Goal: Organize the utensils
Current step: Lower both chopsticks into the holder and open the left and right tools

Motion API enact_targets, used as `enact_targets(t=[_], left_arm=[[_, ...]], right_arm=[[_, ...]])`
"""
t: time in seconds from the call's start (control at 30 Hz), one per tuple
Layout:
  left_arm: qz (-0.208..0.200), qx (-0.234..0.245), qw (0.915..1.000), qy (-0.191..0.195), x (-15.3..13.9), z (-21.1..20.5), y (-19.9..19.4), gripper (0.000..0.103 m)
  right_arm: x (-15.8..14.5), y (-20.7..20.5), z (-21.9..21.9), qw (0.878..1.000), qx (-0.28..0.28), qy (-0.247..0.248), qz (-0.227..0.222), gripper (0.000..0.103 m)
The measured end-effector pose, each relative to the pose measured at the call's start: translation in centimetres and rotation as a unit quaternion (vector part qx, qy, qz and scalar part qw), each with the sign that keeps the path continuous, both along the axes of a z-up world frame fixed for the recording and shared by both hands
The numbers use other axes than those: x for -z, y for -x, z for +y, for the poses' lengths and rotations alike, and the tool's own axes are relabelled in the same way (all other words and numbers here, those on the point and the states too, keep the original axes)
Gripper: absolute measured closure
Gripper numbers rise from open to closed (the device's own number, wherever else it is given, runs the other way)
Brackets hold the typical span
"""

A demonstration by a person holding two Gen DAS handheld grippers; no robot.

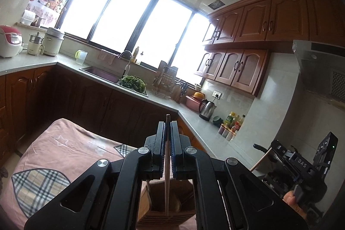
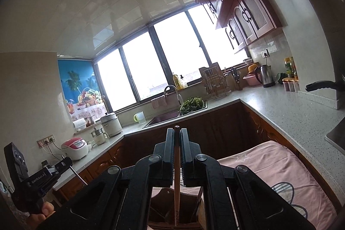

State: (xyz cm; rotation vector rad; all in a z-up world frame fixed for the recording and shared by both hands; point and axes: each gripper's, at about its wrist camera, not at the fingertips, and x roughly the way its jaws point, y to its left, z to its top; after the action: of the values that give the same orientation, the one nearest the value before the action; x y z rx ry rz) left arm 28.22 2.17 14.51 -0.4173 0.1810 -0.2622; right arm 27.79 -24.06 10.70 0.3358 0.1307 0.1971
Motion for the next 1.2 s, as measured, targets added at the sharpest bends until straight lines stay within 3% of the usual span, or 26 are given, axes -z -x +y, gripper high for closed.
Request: enact_targets(t=[0.3, 0.67, 0.93, 1.2], left_arm=[[0.023, -0.018, 0.9996, 0.005, 3.6, -0.9, -4.8, 0.099], [0.069, -0.010, 0.9976, -0.002, 8.9, -2.7, -6.4, 0.099], [0.101, 0.011, 0.9944, -0.028, 10.4, -4.3, -7.5, 0.099], [0.110, 0.018, 0.9932, -0.034, 10.2, -4.2, -7.5, 0.099]], right_arm=[[3.7, -4.3, -0.1, 1.000, 0.011, 0.003, 0.021, 0.098], [9.4, -6.5, 0.3, 0.997, 0.001, -0.001, 0.071, 0.098], [11.4, -7.7, 0.8, 0.994, -0.015, 0.001, 0.109, 0.098], [11.6, -7.7, 0.5, 0.993, -0.014, -0.009, 0.120, 0.097]])
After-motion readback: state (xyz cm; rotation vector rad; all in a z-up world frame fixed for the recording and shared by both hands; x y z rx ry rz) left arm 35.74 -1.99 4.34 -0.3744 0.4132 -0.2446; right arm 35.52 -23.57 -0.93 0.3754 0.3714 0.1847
